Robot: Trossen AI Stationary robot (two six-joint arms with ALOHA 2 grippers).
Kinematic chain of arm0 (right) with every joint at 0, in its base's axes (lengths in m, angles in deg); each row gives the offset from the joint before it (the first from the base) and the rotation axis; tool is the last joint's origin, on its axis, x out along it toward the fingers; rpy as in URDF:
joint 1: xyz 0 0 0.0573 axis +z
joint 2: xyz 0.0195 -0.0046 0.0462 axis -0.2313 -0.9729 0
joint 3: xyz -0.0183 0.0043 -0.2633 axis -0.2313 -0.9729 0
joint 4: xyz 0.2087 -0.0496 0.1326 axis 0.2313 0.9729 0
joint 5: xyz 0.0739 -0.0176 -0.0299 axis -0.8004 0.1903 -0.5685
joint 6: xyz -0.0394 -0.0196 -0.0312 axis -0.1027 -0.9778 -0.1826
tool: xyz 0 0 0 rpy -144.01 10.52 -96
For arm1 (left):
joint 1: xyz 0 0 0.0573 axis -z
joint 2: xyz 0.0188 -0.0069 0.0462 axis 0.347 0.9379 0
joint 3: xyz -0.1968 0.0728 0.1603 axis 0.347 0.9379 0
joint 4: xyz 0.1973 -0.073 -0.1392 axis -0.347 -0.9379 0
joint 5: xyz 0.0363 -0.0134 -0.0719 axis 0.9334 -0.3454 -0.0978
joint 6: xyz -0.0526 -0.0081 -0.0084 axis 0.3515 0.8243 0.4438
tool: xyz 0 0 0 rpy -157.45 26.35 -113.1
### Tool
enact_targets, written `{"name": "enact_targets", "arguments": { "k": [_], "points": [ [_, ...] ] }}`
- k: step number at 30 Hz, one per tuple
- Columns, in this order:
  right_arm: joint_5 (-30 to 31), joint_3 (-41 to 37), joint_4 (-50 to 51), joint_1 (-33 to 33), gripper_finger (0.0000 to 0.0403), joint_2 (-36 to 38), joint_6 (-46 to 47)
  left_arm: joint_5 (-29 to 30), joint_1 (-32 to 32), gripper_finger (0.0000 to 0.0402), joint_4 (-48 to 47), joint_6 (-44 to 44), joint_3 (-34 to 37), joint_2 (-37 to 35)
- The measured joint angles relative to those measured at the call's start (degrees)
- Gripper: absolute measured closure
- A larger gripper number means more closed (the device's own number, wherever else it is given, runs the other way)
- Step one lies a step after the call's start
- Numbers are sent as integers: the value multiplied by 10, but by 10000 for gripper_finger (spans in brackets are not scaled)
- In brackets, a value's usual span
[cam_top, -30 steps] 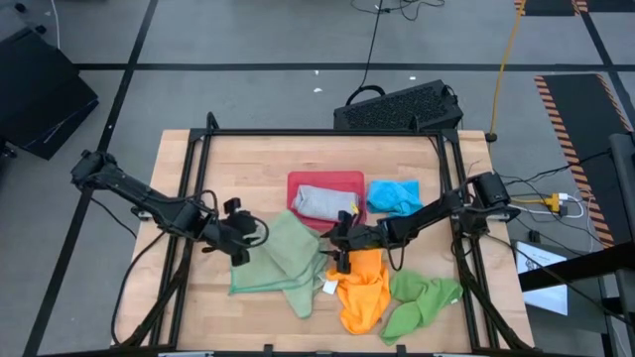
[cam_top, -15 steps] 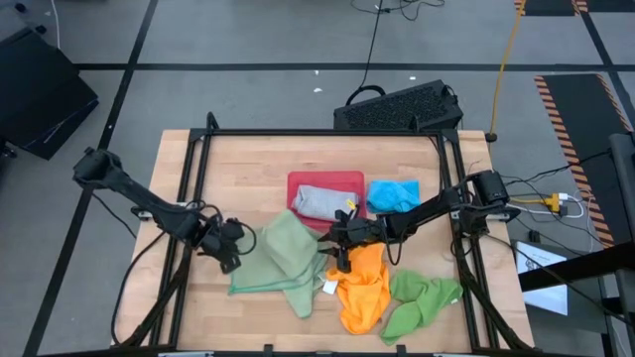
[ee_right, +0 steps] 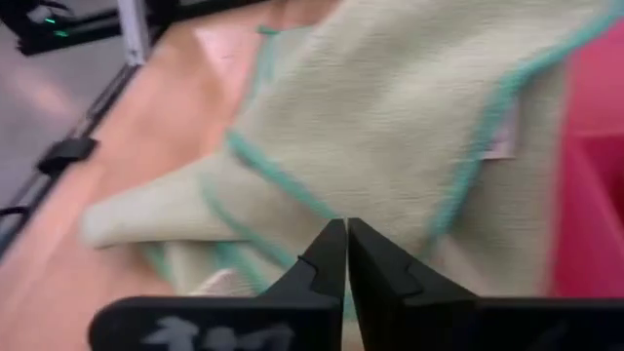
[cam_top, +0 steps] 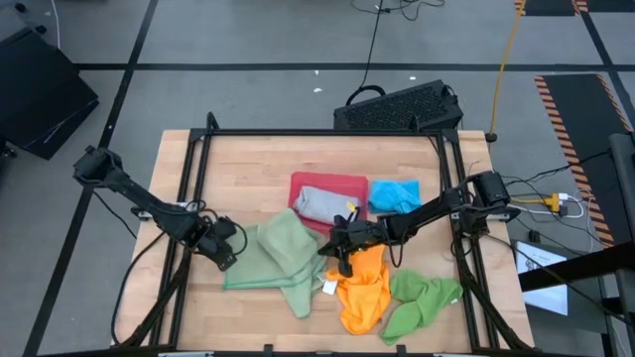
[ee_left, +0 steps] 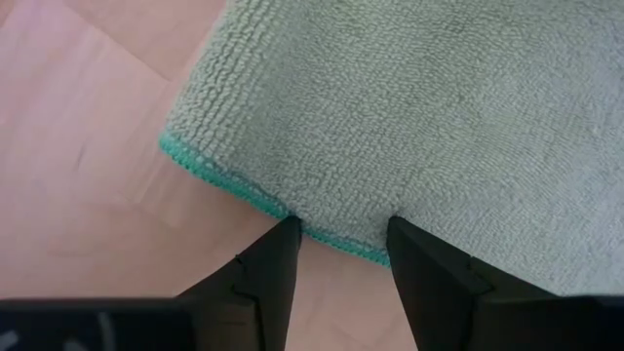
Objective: Fold microfiber towels
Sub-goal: Fold the light green microfiber cloth
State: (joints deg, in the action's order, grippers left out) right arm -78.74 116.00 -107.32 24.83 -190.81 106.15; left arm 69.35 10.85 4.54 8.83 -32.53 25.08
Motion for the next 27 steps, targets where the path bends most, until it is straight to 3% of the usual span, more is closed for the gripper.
{"name": "enact_targets", "arguments": {
  "k": [7,17,21,27],
  "points": [
    [101,-1,9,18,369,-1,65,0,1,236,-1,-13,-9,2],
    [155,0,64,5,268,4,-10,-2,1,236,-2,-26,-15,2],
    [194,0,95,-17,258,4,-32,0,1,236,1,-26,-15,2],
    [193,0,93,-67,262,4,-70,14,1,236,2,-26,-15,2]
  ]
}}
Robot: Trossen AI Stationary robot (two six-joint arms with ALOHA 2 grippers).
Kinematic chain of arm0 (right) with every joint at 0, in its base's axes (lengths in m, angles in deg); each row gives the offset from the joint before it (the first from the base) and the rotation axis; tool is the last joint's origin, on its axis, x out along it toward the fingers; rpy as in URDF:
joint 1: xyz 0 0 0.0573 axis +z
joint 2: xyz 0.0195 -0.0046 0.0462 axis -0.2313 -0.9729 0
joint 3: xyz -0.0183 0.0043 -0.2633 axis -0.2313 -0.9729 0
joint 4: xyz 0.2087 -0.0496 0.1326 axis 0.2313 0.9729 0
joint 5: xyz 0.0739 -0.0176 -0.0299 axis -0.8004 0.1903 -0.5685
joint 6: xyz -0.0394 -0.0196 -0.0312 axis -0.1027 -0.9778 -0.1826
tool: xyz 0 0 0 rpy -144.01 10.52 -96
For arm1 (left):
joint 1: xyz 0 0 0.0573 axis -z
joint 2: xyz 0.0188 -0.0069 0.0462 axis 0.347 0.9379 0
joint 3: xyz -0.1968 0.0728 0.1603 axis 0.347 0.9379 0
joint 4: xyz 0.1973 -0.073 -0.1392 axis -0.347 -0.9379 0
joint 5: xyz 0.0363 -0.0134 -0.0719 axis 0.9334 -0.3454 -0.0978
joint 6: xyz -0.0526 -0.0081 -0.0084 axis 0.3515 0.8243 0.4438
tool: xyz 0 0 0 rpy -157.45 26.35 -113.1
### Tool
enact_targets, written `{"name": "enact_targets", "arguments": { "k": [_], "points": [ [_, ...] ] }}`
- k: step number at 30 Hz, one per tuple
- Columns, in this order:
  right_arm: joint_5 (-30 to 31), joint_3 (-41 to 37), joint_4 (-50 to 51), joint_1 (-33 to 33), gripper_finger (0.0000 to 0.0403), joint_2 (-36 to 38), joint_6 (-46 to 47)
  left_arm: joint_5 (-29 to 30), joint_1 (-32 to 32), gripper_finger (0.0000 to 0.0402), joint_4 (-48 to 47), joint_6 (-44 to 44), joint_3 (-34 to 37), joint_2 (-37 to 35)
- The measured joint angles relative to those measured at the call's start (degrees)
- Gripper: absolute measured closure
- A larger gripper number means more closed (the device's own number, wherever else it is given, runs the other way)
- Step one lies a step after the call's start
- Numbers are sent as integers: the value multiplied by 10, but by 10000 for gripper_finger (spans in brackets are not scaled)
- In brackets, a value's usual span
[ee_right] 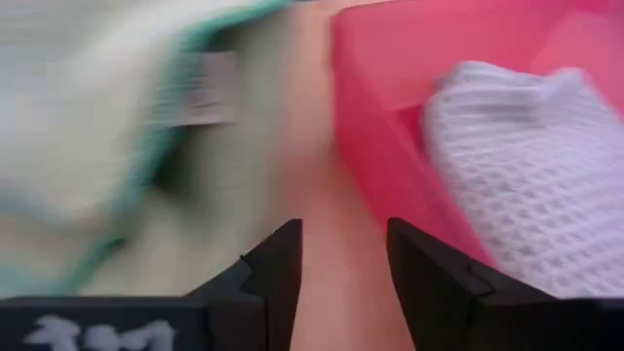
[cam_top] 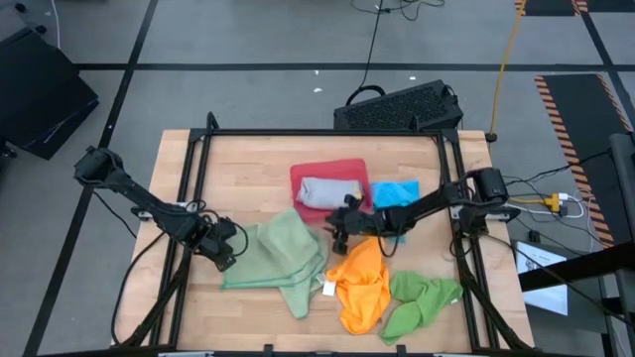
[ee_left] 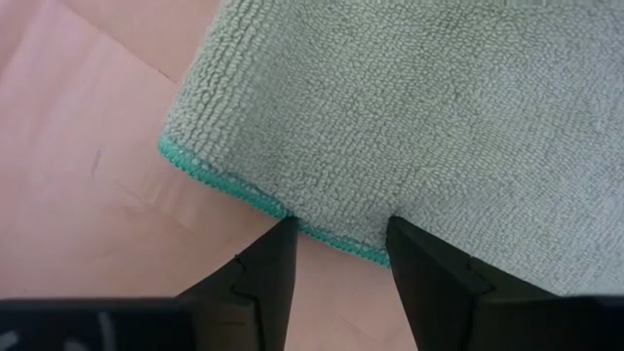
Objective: Fold microfiber towels
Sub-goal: Fold the light green microfiber cloth
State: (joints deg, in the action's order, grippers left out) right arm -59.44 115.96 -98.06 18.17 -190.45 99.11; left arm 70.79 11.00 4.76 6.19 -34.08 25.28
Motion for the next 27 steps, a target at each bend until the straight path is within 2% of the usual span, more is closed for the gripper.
{"name": "enact_targets", "arguments": {
  "k": [3,7,12,16,20,27],
  "points": [
    [-2,0,-2,-27,265,0,-5,12,0,236,3,0,0,0],
    [-51,0,-4,-36,267,5,28,15,0,236,-1,-1,0,0],
    [-57,0,-10,25,268,35,91,18,0,236,-51,23,-1,0],
    [-45,0,-36,73,268,39,120,20,-2,236,-51,16,-1,-1],
    [-76,0,-37,79,266,30,159,26,-2,236,-48,15,-1,-1],
    [-107,0,-47,68,237,18,148,45,-1,236,-15,-1,0,0]
  ]
}}
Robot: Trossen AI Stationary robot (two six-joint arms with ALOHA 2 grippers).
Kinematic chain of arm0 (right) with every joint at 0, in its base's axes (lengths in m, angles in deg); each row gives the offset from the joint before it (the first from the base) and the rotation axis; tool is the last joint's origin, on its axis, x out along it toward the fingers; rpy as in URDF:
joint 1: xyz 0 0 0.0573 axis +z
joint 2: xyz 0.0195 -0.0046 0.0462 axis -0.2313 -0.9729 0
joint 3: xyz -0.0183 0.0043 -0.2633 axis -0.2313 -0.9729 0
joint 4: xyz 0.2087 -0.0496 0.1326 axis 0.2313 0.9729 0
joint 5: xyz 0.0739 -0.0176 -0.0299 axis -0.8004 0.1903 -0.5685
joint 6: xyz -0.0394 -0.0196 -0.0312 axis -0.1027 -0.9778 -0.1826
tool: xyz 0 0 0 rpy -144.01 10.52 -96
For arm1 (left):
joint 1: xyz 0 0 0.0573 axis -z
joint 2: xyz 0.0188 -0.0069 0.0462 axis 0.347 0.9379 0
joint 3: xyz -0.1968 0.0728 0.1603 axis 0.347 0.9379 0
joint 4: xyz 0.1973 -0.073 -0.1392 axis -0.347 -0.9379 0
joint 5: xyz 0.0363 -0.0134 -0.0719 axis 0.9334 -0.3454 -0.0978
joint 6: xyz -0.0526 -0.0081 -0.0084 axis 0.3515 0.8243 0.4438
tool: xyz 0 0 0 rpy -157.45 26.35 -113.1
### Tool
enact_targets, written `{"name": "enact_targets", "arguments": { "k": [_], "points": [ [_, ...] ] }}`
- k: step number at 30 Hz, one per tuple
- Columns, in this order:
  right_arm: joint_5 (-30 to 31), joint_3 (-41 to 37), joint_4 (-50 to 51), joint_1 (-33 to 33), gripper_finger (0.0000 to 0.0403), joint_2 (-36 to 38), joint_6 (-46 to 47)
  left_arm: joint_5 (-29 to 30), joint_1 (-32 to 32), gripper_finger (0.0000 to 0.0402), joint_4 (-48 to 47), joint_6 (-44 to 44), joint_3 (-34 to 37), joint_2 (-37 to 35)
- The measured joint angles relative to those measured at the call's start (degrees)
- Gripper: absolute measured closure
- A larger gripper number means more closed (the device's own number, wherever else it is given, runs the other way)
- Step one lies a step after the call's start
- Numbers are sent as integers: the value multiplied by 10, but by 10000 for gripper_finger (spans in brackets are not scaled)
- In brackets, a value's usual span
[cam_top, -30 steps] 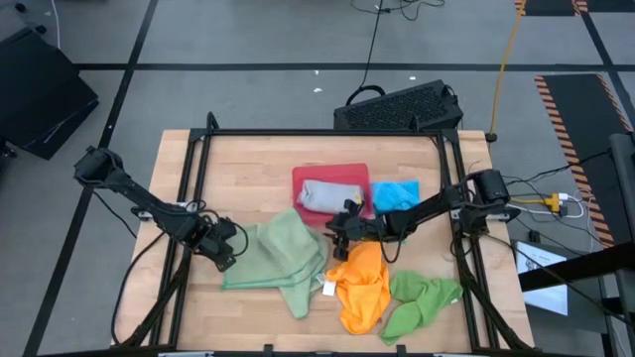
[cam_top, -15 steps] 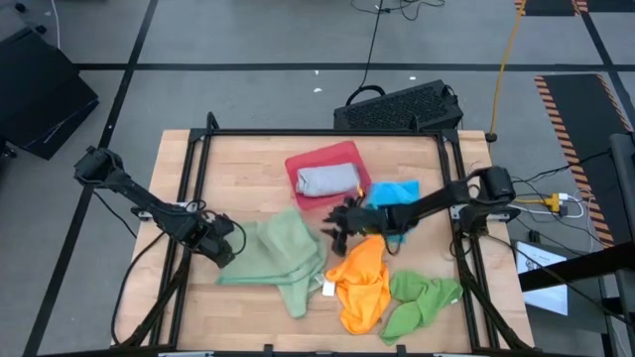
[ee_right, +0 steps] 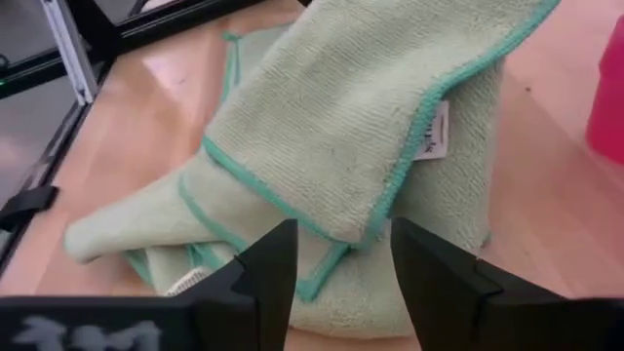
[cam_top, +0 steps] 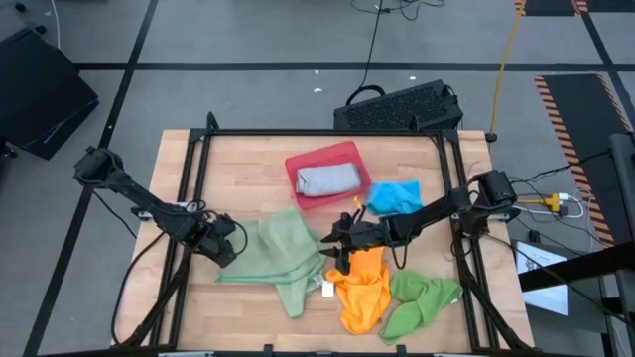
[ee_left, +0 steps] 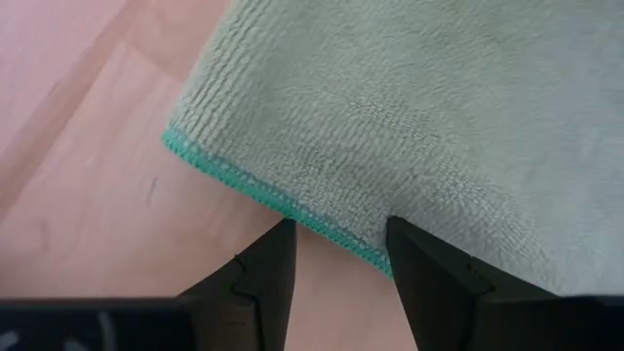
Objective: Fold microfiber towels
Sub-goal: Fold the light green microfiber cloth
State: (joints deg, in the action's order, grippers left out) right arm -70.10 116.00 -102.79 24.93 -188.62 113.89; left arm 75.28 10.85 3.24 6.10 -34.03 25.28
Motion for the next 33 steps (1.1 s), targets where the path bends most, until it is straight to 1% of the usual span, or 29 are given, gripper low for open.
{"name": "enact_targets", "arguments": {
  "k": [2,6,8,10,13,17,19,21,25,27,30,33],
  "points": [
    [-10,0,-2,-8,228,-13,0,3,0,236,10,-9,0,0],
    [-39,-1,-55,-18,221,-46,-2,16,0,236,23,-18,0,0],
    [-56,-1,-77,-21,224,-55,-2,19,0,236,23,-19,0,0],
    [-73,0,-91,-24,236,-60,-4,23,0,236,23,-19,0,0],
    [-75,0,-94,-25,269,-62,-10,35,0,236,23,-23,0,0],
    [-77,-1,-92,-25,337,-59,-13,52,0,236,23,-23,0,0],
    [-91,-1,-93,-25,376,-55,-15,61,0,236,23,-23,0,0],
    [-105,-1,-87,-25,395,-45,-21,65,0,236,22,-23,0,0],
    [-131,-1,-73,-24,391,-17,-22,66,0,236,22,-23,0,0],
    [-141,0,-72,-21,396,-9,-13,67,0,236,21,-23,0,0],
    [-158,0,-67,-10,400,-8,5,68,0,236,21,-26,0,0],
    [-162,0,-39,4,399,-8,27,69,0,236,21,-32,0,0]
  ]
}}
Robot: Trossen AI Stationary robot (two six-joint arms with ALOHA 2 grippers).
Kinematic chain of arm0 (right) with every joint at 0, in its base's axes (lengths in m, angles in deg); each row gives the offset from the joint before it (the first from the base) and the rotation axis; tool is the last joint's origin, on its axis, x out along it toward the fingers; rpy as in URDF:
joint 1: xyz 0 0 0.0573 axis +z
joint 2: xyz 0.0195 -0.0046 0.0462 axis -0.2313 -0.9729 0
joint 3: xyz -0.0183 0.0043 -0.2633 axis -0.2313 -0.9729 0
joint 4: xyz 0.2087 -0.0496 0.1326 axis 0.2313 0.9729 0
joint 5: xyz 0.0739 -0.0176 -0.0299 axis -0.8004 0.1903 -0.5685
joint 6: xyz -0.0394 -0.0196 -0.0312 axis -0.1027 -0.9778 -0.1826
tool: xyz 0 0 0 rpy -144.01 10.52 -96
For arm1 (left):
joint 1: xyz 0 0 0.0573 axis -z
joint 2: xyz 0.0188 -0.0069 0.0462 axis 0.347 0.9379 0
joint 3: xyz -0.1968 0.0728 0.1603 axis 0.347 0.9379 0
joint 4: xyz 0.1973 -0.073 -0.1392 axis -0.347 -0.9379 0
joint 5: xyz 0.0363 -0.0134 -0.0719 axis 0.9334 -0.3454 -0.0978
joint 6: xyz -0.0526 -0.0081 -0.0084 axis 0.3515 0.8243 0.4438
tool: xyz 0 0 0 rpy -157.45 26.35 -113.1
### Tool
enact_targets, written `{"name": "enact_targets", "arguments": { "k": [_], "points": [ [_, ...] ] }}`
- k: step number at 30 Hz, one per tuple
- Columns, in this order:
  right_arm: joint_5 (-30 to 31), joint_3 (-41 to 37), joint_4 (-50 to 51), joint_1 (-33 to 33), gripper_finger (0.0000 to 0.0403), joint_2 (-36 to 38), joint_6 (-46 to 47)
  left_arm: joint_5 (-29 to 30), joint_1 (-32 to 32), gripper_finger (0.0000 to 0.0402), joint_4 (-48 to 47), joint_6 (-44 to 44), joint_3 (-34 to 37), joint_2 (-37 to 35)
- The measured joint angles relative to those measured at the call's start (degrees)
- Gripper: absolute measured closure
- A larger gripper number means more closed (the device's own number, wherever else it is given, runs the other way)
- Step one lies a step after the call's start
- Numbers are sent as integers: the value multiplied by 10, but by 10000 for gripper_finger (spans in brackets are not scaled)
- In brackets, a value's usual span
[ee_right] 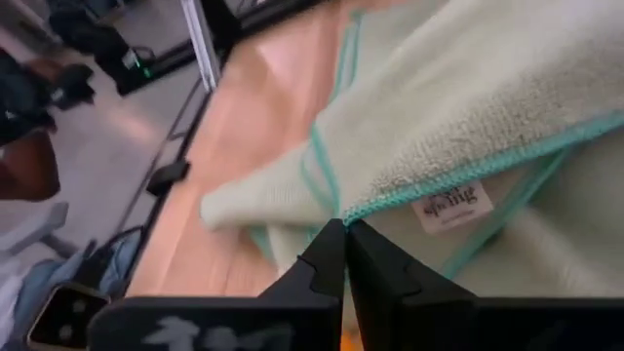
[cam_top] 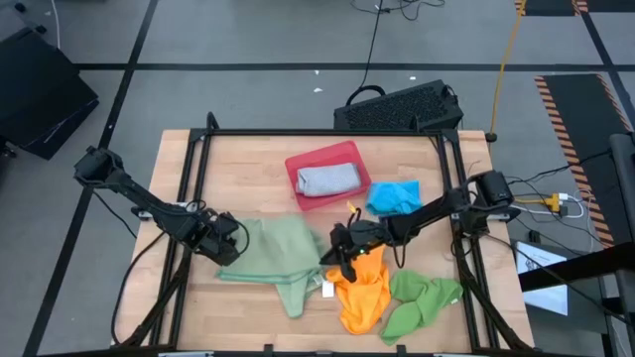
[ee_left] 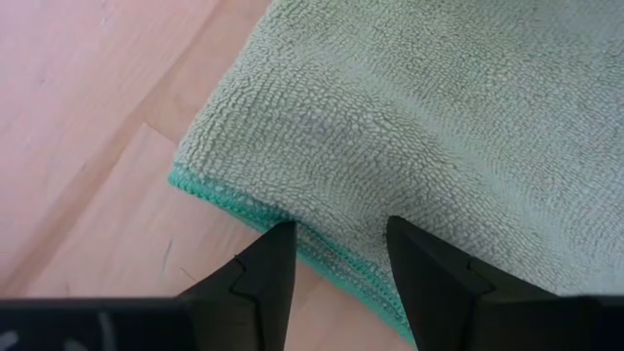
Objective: Fold microfiber towels
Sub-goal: Fold the light green microfiber cloth
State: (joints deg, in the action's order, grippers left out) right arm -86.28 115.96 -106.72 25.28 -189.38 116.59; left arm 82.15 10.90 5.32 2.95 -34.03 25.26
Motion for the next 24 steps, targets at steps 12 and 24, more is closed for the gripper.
{"name": "enact_targets", "arguments": {
  "k": [12,24],
  "points": [
    [122,0,77,13,381,-1,35,-14,0,236,-2,-9,0,0],
    [106,0,147,4,276,18,-5,-91,0,236,-10,-34,-25,0]
  ]
}}
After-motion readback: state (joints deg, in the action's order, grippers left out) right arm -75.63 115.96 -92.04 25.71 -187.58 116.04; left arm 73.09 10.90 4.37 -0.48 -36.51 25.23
